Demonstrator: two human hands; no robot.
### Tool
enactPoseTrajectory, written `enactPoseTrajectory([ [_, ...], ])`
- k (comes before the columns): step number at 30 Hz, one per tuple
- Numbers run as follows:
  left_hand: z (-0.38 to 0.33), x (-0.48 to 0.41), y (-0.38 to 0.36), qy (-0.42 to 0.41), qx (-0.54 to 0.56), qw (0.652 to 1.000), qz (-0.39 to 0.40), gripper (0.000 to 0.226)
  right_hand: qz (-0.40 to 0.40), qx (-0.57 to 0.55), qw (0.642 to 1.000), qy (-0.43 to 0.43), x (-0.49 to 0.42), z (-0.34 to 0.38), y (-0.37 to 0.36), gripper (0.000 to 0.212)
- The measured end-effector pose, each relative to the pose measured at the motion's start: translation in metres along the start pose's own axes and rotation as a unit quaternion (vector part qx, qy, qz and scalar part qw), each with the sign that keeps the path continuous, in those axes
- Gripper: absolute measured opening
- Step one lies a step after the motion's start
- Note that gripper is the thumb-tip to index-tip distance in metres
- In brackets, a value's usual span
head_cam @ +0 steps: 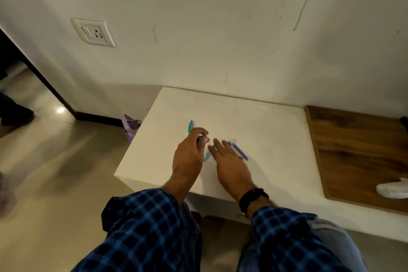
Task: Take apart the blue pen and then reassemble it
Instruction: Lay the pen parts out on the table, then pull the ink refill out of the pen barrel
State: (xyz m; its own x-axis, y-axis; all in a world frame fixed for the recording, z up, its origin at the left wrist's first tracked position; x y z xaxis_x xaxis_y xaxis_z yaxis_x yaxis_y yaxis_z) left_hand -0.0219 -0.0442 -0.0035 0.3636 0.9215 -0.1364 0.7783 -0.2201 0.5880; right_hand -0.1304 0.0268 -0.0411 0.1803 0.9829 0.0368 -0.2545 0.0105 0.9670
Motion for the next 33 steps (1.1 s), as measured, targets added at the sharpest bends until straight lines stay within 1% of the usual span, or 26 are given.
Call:
enactPoseTrajectory([
  [3,0.001,-0.003,-0.002,0.019,0.004,1.000,-0.007,0.021,0.034,0.060,0.997,0.024,-0.017,0.006,0.002,0.064],
  [5,0.002,-0.003,-0.001,0.020,0.006,1.000,-0.016,0.022,0.017,0.072,0.997,0.031,-0.018,0.009,0.005,0.060],
  [6,0.002,-0.003,-0.001,0.016,0.010,1.000,-0.019,0.023,-0.018,0.050,0.999,0.002,-0.016,0.006,0.011,0.057],
  [7,0.002,-0.003,-0.001,0.016,0.014,1.000,-0.020,0.025,-0.060,0.014,0.997,-0.052,-0.015,-0.003,0.021,0.052],
  [8,0.002,-0.002,0.000,0.021,0.019,0.999,-0.019,0.027,-0.095,-0.026,0.988,-0.117,-0.013,-0.017,0.029,0.048],
  [9,0.002,-0.002,-0.001,0.026,0.021,0.999,-0.019,0.029,-0.113,-0.044,0.977,-0.173,-0.012,-0.032,0.035,0.044],
  [10,0.002,-0.002,-0.001,0.028,0.022,0.999,-0.020,0.030,-0.107,-0.041,0.969,-0.219,-0.010,-0.048,0.037,0.039],
  [11,0.002,-0.002,-0.003,0.027,0.023,0.999,-0.019,0.030,-0.082,-0.037,0.963,-0.255,-0.009,-0.063,0.036,0.031],
  [13,0.000,-0.001,-0.008,0.023,0.029,0.999,-0.011,0.028,-0.046,-0.050,0.953,-0.296,-0.006,-0.083,0.033,0.019],
  [16,-0.005,-0.001,-0.014,0.019,0.026,0.999,0.005,0.027,-0.048,-0.052,0.948,-0.309,-0.003,-0.090,0.031,0.014],
  [18,-0.005,0.000,-0.017,0.022,0.032,0.999,0.011,0.026,-0.046,-0.036,0.949,-0.310,-0.003,-0.089,0.029,0.016],
  [20,-0.004,0.002,-0.020,0.029,0.038,0.999,0.016,0.027,-0.048,-0.045,0.945,-0.319,-0.003,-0.090,0.028,0.013],
  [23,-0.005,0.002,-0.021,0.026,0.051,0.998,0.005,0.028,-0.042,-0.085,0.946,-0.309,-0.003,-0.090,0.025,0.027],
  [26,-0.011,0.003,-0.023,0.007,0.067,0.998,0.005,0.024,-0.021,-0.064,0.955,-0.289,-0.002,-0.086,0.025,0.020],
  [28,-0.013,0.004,-0.025,-0.010,0.073,0.997,0.002,0.018,-0.030,-0.051,0.955,-0.291,0.000,-0.086,0.027,0.018],
  [29,-0.013,0.004,-0.026,-0.014,0.073,0.997,0.002,0.016,-0.047,-0.071,0.951,-0.297,0.000,-0.086,0.029,0.017],
  [30,-0.013,0.003,-0.026,-0.015,0.070,0.997,0.005,0.013,-0.070,-0.121,0.943,-0.302,0.001,-0.086,0.033,0.016],
  [31,-0.012,0.001,-0.027,-0.012,0.069,0.997,0.009,0.011,-0.096,-0.197,0.928,-0.301,0.000,-0.085,0.039,0.015],
  [32,-0.013,-0.001,-0.028,-0.010,0.073,0.997,0.014,0.008,-0.115,-0.288,0.906,-0.290,-0.001,-0.083,0.045,0.013],
  [33,-0.014,-0.003,-0.028,-0.009,0.082,0.996,0.017,0.008,-0.117,-0.379,0.878,-0.267,-0.004,-0.077,0.053,0.010],
])
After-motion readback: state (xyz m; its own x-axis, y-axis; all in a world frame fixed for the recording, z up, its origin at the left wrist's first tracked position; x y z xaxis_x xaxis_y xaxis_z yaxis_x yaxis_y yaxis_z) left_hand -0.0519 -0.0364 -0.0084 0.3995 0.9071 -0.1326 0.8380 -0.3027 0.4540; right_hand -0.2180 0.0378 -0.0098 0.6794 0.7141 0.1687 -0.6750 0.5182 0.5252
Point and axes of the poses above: each hand's wrist, its own x-axis away from the middle knuckle, its own y-axis out of the back of the hand, z = x × y, the point moved 5 cm from there along -x, towards the middle knuckle, and after that the axes turned 2 degrees about x, right-handed, at the moved point
